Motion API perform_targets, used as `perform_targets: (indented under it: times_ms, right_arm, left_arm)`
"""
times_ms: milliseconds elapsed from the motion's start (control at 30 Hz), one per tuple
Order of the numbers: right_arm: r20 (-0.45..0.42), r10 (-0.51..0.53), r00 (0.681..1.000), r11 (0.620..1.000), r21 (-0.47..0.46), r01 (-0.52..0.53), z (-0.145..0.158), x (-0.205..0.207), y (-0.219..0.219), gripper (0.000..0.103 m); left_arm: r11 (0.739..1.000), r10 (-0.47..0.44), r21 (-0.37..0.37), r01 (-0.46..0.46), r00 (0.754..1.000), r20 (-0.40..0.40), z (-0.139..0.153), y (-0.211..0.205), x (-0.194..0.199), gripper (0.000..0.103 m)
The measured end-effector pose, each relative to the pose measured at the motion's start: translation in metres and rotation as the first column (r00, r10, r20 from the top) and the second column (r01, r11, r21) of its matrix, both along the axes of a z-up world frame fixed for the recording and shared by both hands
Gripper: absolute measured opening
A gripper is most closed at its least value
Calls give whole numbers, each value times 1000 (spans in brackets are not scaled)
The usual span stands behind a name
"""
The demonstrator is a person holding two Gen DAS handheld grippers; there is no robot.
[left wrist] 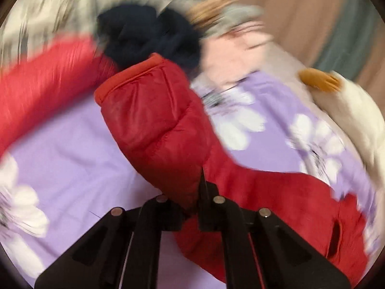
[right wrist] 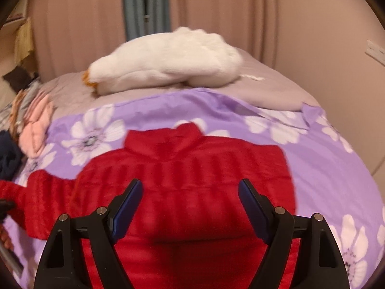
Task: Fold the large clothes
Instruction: 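Grasp the other sleeve cuff with the left gripper and fold it across the body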
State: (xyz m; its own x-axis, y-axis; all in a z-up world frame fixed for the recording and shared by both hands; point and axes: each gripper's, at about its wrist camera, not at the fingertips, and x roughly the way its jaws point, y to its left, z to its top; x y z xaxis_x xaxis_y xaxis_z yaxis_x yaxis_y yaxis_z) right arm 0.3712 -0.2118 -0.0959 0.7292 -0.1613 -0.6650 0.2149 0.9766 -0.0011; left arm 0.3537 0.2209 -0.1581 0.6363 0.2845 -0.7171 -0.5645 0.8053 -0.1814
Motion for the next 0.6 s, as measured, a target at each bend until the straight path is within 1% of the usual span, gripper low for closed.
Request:
perform_targets:
  times_ms: [67,133,167,200,233,300,333,367,400,433,500,600]
  right_arm:
    - [0,-21,1000,1000,9,21,-2,-3,-16,81]
    - [-7,-40,999,999,9,40,-4,-6,-30,80]
    - [-11,-52,999,999,1,52,-5,-9,-37,77]
    - [-20,-59,998,998,-9,59,-6,-11,-44,70]
    - [-28,-65,997,998,-16,65,-7,-13,-51,66]
    - [-39,-86,996,996,-26,85,-7,-18,-66,45]
    - [-41,-109,993,994,-37,107,-7,-23,-77,40]
    - [-42,-127,991,991,-46,125,-6,-27,-86,30]
    - [-43,-146,988,988,-54,144,-5,-31,-96,28]
    - [-42,-175,984,983,-55,173,-5,-37,-110,28]
    - [-42,-209,977,977,-37,208,-5,-47,-132,28]
    - [-49,-255,966,967,-16,255,-10,-60,-162,28]
  left_arm:
    - [996,-66,61,64,997,32,23,-34,1,6]
    - [987,-140,94,133,987,74,46,-75,-1,6]
    - [982,-169,105,160,981,90,55,-93,-2,6]
    - [976,-195,117,183,975,107,64,-110,-5,6]
    - [970,-219,131,204,969,116,72,-129,-8,6]
    - [959,-255,157,234,958,128,86,-164,-17,6]
    - [947,-290,184,262,946,144,94,-186,-24,6]
    - [937,-316,207,282,935,159,99,-206,-29,6]
    - [931,-330,218,292,930,163,102,-220,-29,6]
    - [921,-356,230,315,920,166,105,-239,-33,6]
    - [907,-392,235,349,904,172,108,-265,-37,6]
    - [887,-431,254,385,889,157,107,-302,-42,6]
